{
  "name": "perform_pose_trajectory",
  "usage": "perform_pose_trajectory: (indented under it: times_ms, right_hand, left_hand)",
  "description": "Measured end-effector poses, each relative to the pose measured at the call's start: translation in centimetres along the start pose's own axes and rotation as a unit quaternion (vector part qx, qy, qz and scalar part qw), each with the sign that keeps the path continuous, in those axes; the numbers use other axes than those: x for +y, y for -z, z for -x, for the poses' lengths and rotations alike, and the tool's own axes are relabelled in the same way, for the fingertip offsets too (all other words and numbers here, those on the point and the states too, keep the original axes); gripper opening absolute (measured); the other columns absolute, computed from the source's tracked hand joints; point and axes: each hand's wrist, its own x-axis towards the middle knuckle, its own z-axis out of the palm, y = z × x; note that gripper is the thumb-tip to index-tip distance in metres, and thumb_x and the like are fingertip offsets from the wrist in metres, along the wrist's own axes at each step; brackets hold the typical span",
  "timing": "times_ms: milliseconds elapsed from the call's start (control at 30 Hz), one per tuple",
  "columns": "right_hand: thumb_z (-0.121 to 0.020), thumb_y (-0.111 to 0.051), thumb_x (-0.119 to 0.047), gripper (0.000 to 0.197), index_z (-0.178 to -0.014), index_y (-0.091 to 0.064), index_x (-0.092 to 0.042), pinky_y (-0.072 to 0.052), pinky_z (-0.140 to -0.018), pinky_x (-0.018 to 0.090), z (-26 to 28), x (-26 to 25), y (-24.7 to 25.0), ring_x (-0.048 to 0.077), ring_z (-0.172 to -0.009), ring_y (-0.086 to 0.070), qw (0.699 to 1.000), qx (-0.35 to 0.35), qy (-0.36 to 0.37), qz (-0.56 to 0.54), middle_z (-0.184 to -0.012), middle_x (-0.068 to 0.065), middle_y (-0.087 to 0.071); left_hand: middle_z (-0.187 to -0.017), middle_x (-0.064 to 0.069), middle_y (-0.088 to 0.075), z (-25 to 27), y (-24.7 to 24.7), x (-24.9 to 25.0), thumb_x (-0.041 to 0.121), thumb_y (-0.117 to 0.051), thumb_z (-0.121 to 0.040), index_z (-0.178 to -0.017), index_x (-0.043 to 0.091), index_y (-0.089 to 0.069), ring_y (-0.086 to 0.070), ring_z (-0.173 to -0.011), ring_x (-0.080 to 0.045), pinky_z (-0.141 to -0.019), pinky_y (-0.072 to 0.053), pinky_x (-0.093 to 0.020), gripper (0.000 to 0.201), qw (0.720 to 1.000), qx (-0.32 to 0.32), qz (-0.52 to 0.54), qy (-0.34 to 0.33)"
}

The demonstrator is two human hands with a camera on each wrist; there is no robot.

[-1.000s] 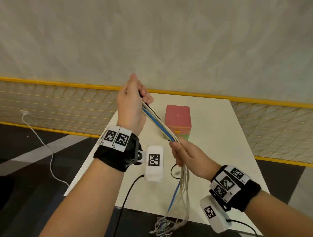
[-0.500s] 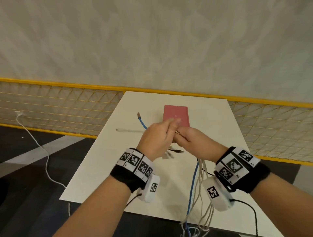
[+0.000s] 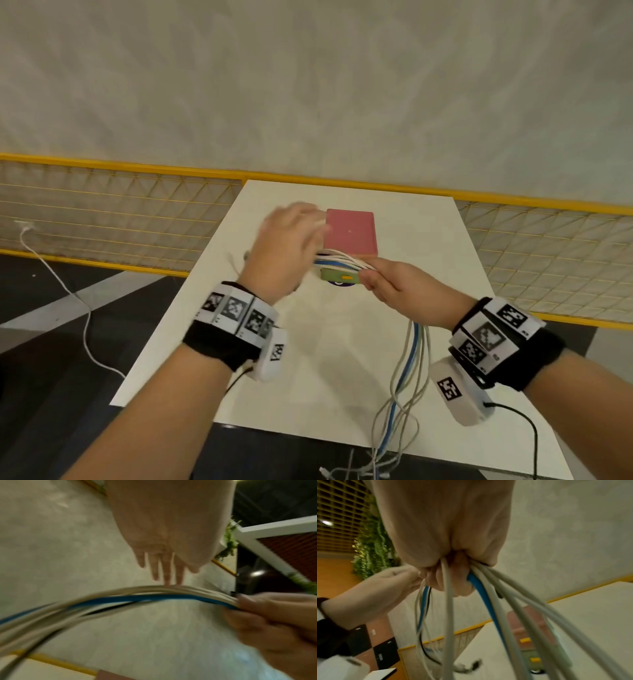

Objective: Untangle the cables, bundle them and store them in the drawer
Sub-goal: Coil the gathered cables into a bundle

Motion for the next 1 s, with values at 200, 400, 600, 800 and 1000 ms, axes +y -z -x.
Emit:
perform_pose_trajectory:
  times_ms: [200,400,600,800,1000]
  right_hand:
    - [-0.097,-0.043,-0.012,0.022,-0.078,-0.054,-0.017,-0.037,-0.054,0.012,-1.1,-2.5,2.1,0.002,-0.051,-0.047,1.000,-0.026,0.009,0.000,-0.061,-0.008,-0.048]
    - [-0.099,-0.041,-0.026,0.019,-0.082,-0.048,-0.027,-0.048,-0.066,0.032,0.6,2.5,1.1,0.015,-0.058,-0.058,0.996,-0.050,-0.029,-0.061,-0.065,-0.002,-0.054]
    - [-0.101,-0.032,-0.027,0.022,-0.082,-0.042,-0.025,-0.042,-0.071,0.024,0.7,6.8,-0.8,0.016,-0.073,-0.056,0.988,-0.103,-0.109,0.038,-0.074,-0.006,-0.053]
    - [-0.101,-0.035,-0.022,0.018,-0.086,-0.045,-0.021,-0.059,-0.056,0.049,-2.5,3.8,3.6,0.024,-0.073,-0.057,0.958,0.121,-0.169,-0.199,-0.087,0.001,-0.044]
    - [-0.094,-0.040,-0.015,0.014,-0.096,-0.054,-0.013,-0.037,-0.076,0.031,-4.4,1.3,9.3,0.028,-0.082,-0.048,0.945,0.300,0.070,0.110,-0.086,0.013,-0.055]
  left_hand:
    - [-0.073,0.008,-0.065,0.3,-0.9,4.7,0.054,-0.037,-0.097,-0.097,0.024,-0.063,-0.061,-0.073,-0.017,-0.070,-0.049,-0.036,0.040,0.989,-0.131,0.063,0.020]
    - [-0.043,0.002,-0.036,-1.4,2.3,2.1,0.045,-0.039,-0.100,-0.049,0.019,-0.035,-0.043,-0.053,-0.030,-0.054,-0.035,-0.035,0.057,0.995,0.016,-0.001,0.094]
    - [-0.046,-0.008,-0.034,-1.8,3.0,0.7,0.040,-0.039,-0.102,-0.051,0.006,-0.035,-0.033,-0.048,-0.026,-0.052,-0.024,-0.037,0.061,0.980,0.086,0.075,0.163]
    - [-0.045,0.002,-0.047,-1.2,1.7,0.1,0.042,-0.039,-0.101,-0.045,0.016,-0.043,-0.056,-0.062,-0.036,-0.069,-0.051,-0.051,0.062,0.942,0.107,0.216,0.235]
    - [-0.053,-0.001,-0.053,-0.9,1.1,-0.5,0.041,-0.038,-0.102,-0.050,0.013,-0.045,-0.065,-0.076,-0.031,-0.077,-0.052,-0.048,0.060,0.903,0.136,0.280,0.296]
